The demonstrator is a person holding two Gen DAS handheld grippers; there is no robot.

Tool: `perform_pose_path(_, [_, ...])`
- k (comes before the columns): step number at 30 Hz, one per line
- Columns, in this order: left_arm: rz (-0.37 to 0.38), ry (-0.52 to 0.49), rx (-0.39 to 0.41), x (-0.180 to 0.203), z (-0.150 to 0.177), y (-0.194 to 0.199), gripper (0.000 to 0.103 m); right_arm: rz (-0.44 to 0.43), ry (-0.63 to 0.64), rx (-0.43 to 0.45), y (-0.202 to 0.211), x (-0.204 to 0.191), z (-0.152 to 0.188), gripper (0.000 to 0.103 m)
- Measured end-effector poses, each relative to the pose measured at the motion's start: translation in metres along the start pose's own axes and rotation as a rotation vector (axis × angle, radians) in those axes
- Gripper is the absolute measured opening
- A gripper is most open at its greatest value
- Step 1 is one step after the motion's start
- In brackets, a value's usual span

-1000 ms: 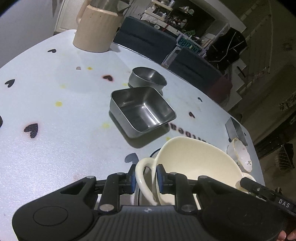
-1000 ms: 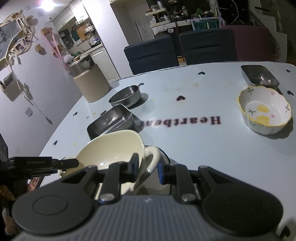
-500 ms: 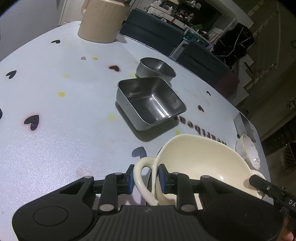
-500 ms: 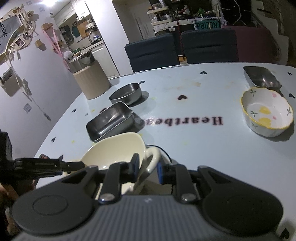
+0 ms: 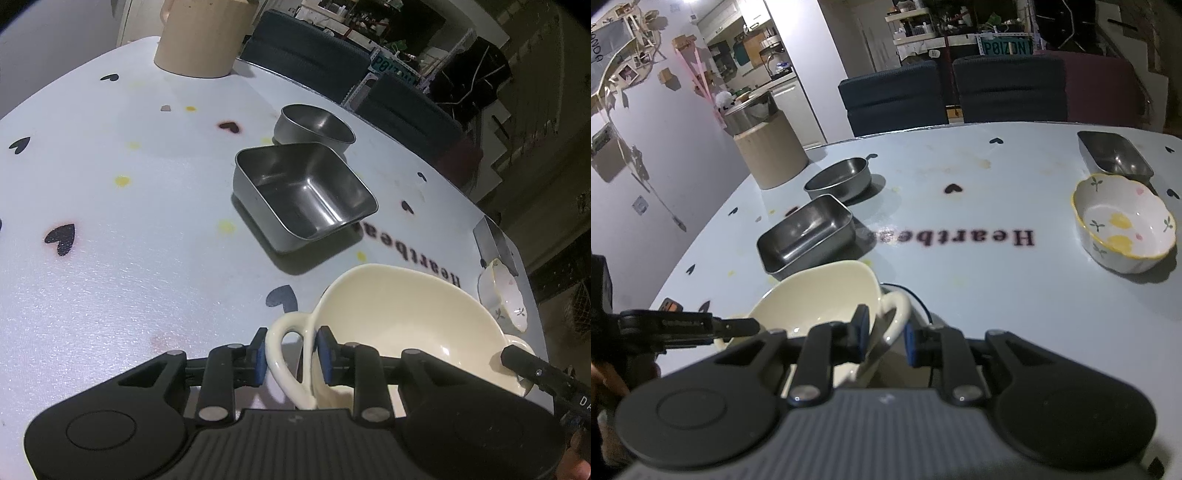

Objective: Organize plates and bowls
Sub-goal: 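Lift the cream bowl with both grippers and carry it over the white plate, then lower the cream bowl onto the white plate and open both grippers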

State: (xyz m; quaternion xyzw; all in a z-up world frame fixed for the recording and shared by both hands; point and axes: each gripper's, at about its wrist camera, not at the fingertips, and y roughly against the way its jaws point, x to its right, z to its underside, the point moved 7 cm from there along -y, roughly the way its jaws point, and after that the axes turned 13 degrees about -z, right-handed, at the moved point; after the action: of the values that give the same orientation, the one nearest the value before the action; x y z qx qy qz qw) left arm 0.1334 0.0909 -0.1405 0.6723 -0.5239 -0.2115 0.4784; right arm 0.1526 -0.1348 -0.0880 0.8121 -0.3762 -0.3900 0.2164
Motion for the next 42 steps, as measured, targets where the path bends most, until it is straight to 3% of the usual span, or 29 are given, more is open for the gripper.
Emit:
perform_pose_path(21, [-0.025, -0.074, 0.007, 0.009, 0.004, 0.000, 0.027, 0.100, 0.067, -0.117, -0.012, 0.007, 0.014, 0.030])
perform_pose_path(34, [0.003, -0.093, 0.015, 0.017, 0.002, 0.005, 0.026, 0.141, 0.016, -0.202, -0.022, 0.016, 0.025, 0.037])
perform_pose_path(42, [-0.011, -0.107, -0.003, 0.017, 0.005, 0.002, 0.025, 0.216, 0.114, -0.231, -0.029, 0.011, 0.030, 0.045])
